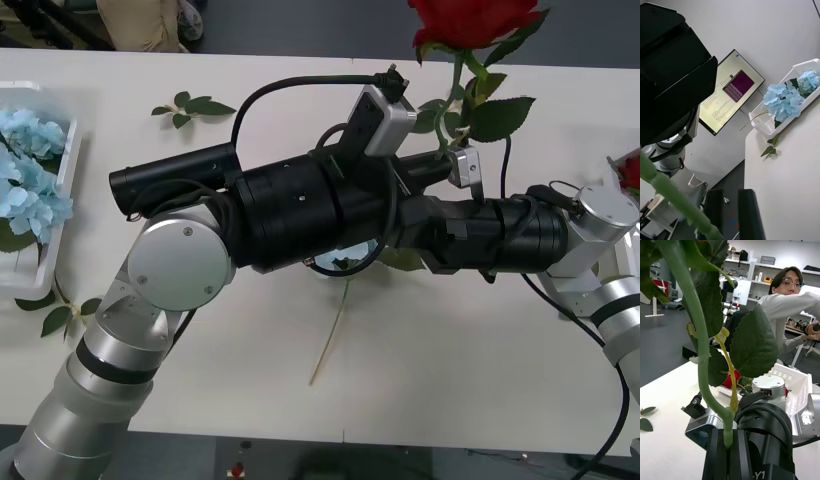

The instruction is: Put the red flowers into the right box and the blue flowers into the left box

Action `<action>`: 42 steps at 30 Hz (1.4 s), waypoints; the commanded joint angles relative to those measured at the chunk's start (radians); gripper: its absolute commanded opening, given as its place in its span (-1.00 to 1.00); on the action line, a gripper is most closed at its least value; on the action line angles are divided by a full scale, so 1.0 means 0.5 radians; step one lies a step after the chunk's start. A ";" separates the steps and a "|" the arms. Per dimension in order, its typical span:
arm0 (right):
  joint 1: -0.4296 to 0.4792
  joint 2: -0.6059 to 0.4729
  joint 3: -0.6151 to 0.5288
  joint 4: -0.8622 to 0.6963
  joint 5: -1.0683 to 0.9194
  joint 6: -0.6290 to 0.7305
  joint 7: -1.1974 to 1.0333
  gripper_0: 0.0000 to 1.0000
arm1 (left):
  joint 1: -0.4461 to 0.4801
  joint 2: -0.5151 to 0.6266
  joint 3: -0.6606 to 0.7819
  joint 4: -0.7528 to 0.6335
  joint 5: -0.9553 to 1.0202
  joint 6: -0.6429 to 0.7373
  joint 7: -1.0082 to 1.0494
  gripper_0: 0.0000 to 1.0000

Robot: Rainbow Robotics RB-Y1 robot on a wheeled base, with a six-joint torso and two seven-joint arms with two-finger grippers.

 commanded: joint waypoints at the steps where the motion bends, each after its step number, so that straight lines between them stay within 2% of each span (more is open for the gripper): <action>1: -0.075 0.037 -0.004 -0.069 0.011 -0.004 0.067 -1.00 | -0.025 0.038 0.017 -0.021 -0.006 -0.022 -0.078 -1.00; 3: -0.075 0.037 -0.004 -0.069 0.011 -0.013 0.067 -1.00 | -0.025 0.038 0.014 -0.021 -0.009 -0.022 -0.087 -0.96; 5: -0.078 0.037 -0.004 -0.069 0.011 -0.019 0.067 -1.00 | -0.025 0.038 0.014 -0.021 -0.009 -0.034 -0.093 0.82; 6: -0.081 0.037 -0.004 -0.069 0.011 -0.019 0.067 -1.00 | -0.025 0.038 0.014 -0.021 -0.009 -0.034 -0.093 1.00; 21: -0.100 0.037 -0.004 -0.066 0.011 -0.040 0.067 -1.00 | -0.022 0.056 0.017 -0.021 0.037 -0.031 -0.090 1.00; 29: -0.115 -0.055 -0.007 -0.069 0.042 -0.053 0.067 -1.00 | -0.031 0.182 0.026 -0.027 0.230 -0.031 -0.093 1.00; 32: -0.115 -0.156 -0.007 -0.094 0.042 -0.031 0.067 -1.00 | -0.037 0.357 0.048 -0.079 0.439 -0.031 -0.096 1.00; 36: -0.087 -0.374 -0.007 -0.094 0.054 0.058 0.067 -1.00 | 0.024 0.750 0.085 -0.251 0.798 -0.031 -0.096 1.00; 39: -0.048 -0.552 -0.007 -0.094 0.038 0.088 0.067 -1.00 | 0.125 1.023 0.106 -0.331 1.077 -0.031 -0.102 1.00; 42: 0.017 -0.730 -0.044 -0.094 0.017 0.125 0.067 -1.00 | 0.251 1.247 0.103 -0.377 1.193 -0.031 -0.105 1.00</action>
